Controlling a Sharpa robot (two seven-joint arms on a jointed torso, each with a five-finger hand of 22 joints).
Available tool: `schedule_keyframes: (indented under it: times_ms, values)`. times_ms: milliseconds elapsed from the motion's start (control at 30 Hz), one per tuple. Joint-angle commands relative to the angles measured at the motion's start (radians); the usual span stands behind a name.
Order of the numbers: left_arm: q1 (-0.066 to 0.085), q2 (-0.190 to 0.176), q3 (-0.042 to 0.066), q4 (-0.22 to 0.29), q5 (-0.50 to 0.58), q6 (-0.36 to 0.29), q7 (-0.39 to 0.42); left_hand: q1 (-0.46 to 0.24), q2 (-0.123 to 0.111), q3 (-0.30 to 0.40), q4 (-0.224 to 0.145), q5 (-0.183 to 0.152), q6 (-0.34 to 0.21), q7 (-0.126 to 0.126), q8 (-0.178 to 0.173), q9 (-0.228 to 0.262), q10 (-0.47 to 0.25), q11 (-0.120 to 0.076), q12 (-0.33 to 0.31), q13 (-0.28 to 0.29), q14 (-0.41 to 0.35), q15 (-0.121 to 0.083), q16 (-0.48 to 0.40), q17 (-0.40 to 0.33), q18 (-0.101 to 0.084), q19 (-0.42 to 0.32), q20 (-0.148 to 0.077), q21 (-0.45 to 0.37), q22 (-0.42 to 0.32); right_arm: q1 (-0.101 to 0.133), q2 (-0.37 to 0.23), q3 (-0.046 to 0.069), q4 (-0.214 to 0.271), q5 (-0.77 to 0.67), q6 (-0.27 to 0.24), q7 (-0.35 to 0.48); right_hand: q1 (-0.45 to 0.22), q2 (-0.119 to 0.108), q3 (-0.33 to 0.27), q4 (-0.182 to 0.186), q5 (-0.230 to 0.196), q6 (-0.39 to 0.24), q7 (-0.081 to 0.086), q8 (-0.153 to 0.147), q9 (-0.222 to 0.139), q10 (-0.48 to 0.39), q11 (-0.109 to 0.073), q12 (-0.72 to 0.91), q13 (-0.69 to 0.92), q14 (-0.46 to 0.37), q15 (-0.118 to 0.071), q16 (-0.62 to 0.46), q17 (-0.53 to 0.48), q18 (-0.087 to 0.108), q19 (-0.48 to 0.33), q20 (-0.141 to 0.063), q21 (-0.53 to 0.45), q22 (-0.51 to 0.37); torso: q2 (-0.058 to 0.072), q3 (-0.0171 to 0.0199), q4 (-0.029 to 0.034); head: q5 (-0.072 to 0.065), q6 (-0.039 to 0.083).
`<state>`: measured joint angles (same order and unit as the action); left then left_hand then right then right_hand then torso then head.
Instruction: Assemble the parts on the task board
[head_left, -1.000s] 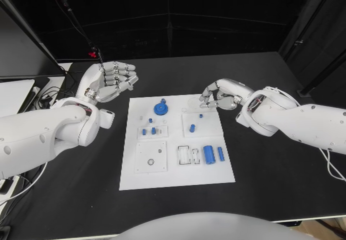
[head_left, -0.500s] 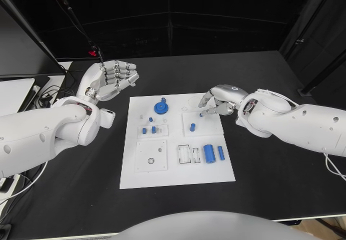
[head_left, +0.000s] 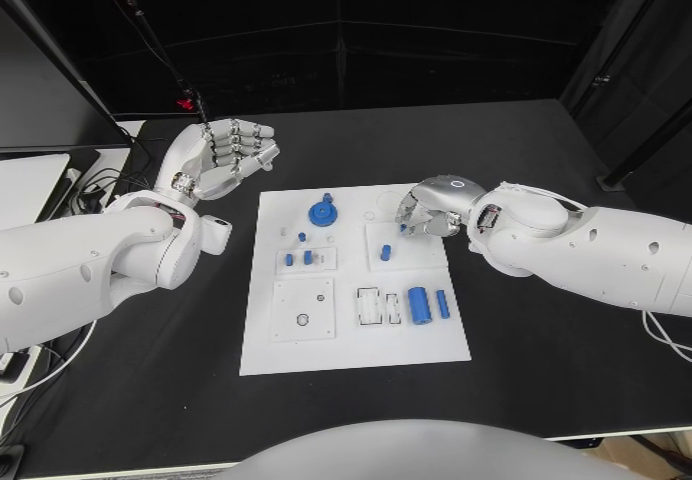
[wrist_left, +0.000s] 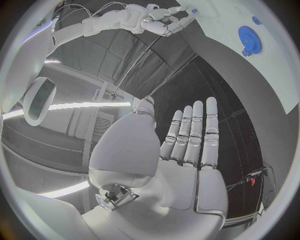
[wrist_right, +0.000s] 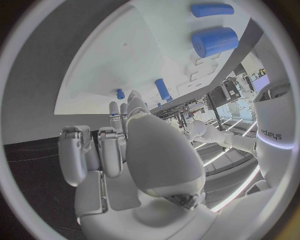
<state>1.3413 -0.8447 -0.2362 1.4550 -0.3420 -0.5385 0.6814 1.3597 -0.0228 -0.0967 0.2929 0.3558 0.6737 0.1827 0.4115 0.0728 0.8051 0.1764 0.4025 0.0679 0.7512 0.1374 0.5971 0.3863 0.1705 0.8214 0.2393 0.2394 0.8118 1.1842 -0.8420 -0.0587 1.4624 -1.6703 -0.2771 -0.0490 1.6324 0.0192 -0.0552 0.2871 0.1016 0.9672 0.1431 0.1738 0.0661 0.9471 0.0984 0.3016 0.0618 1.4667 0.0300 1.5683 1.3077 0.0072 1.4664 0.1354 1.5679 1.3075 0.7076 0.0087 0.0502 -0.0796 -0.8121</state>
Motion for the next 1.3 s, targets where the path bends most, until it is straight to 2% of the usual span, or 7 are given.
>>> schedule_keyframes:
  times_ms: [33,233,333,633,733,900,1300]
  values:
    - [0.001,0.000,0.001,0.003,0.005,0.011,0.046,-0.002,0.010,-0.008,-0.001,-0.003,-0.006,0.040,0.004,-0.001,-0.009,-0.002,0.007,-0.001,-0.005,0.002,0.007,-0.003,0.008,-0.001,0.004,-0.005,-0.003,0.001,0.005,0.001,-0.002,-0.073,0.026,-0.047,-0.005,-0.009,0.010,0.000,-0.007,0.004,0.003,-0.011,-0.001,0.009,0.001,-0.012,-0.002,0.104,-0.007,0.002,0.263,-0.007,0.104,-0.008,0.003,0.263,0.000,0.0001,0.0005,0.000,-0.003]
    - [0.000,-0.002,0.001,0.003,0.005,0.012,0.044,0.001,0.013,-0.010,-0.001,-0.002,-0.006,0.039,0.007,-0.001,-0.009,-0.002,0.012,-0.001,-0.004,0.002,0.011,-0.008,0.009,0.003,0.005,-0.008,-0.007,0.000,0.012,0.001,-0.005,-0.084,0.018,-0.069,-0.011,-0.010,0.025,0.000,-0.006,-0.001,0.005,-0.025,-0.002,0.012,0.002,-0.026,-0.001,0.104,-0.007,0.002,0.263,-0.007,0.104,-0.009,0.003,0.263,0.000,-0.0013,-0.0021,0.001,-0.004]
    - [0.000,-0.001,0.001,0.001,0.005,0.012,0.043,0.003,0.015,-0.012,-0.001,0.001,-0.007,0.039,0.009,-0.001,-0.009,-0.002,0.015,-0.001,-0.001,0.001,0.014,-0.011,0.010,0.006,0.005,-0.009,-0.010,0.000,0.013,0.001,-0.006,-0.086,0.019,-0.077,-0.011,-0.010,0.026,0.000,-0.006,-0.002,0.005,-0.026,-0.002,0.012,0.002,-0.028,-0.001,0.104,-0.007,0.002,0.263,-0.007,0.104,-0.008,0.003,0.263,0.000,-0.0001,0.0003,0.000,-0.005]
    - [0.000,-0.002,0.001,-0.001,0.005,0.011,0.040,0.009,0.021,-0.015,-0.001,0.004,-0.008,0.038,0.014,-0.001,-0.010,-0.004,0.024,-0.001,0.007,-0.001,0.026,-0.019,0.011,0.018,0.004,-0.011,-0.017,0.000,0.020,0.001,-0.007,-0.087,0.044,-0.093,-0.014,-0.012,0.055,0.000,-0.007,0.012,0.003,-0.037,0.000,0.047,-0.001,-0.041,-0.001,0.104,-0.006,0.002,0.263,0.001,0.094,-0.007,-0.023,0.248,0.000,0.0004,0.0003,0.001,-0.006]
    - [0.000,-0.002,0.001,-0.002,0.005,0.010,0.039,0.011,0.023,-0.016,-0.001,0.004,-0.009,0.038,0.015,-0.001,-0.010,-0.004,0.027,-0.001,0.009,-0.002,0.028,-0.022,0.012,0.021,0.003,-0.012,-0.018,0.000,0.024,0.001,-0.008,-0.087,0.059,-0.104,-0.015,-0.013,0.066,0.000,-0.007,0.019,0.001,-0.040,0.000,0.061,-0.003,-0.047,-0.001,0.104,-0.007,0.002,0.263,-0.001,0.096,-0.008,-0.018,0.250,0.000,0.0003,0.0005,0.004,-0.010]
    - [0.000,-0.002,0.001,-0.003,0.005,0.010,0.037,0.014,0.028,-0.018,-0.001,0.006,-0.010,0.037,0.017,-0.001,-0.009,-0.005,0.032,-0.001,0.013,-0.003,0.034,-0.026,0.012,0.027,0.002,-0.012,-0.021,0.000,0.028,0.001,-0.011,-0.087,0.078,-0.117,-0.017,-0.017,0.083,0.001,-0.010,0.036,-0.002,-0.042,0.001,0.083,-0.006,-0.059,-0.001,0.104,-0.009,0.002,0.263,-0.002,0.097,-0.010,-0.016,0.252,-0.001,0.0001,0.0002,0.002,-0.007]
    - [-0.001,-0.002,0.001,-0.006,0.005,0.006,0.035,0.021,0.033,-0.019,-0.002,0.010,-0.009,0.036,0.021,-0.001,-0.009,-0.006,0.038,-0.002,0.017,-0.005,0.041,-0.031,0.012,0.035,0.001,-0.013,-0.025,0.000,0.034,0.001,-0.011,-0.087,0.092,-0.122,-0.025,-0.026,0.111,0.001,-0.017,0.061,-0.005,-0.047,0.001,0.119,-0.009,-0.082,-0.002,0.104,-0.008,0.002,0.263,-0.003,0.098,-0.010,-0.013,0.254,0.000,-0.0002,0.0007,0.003,-0.014]
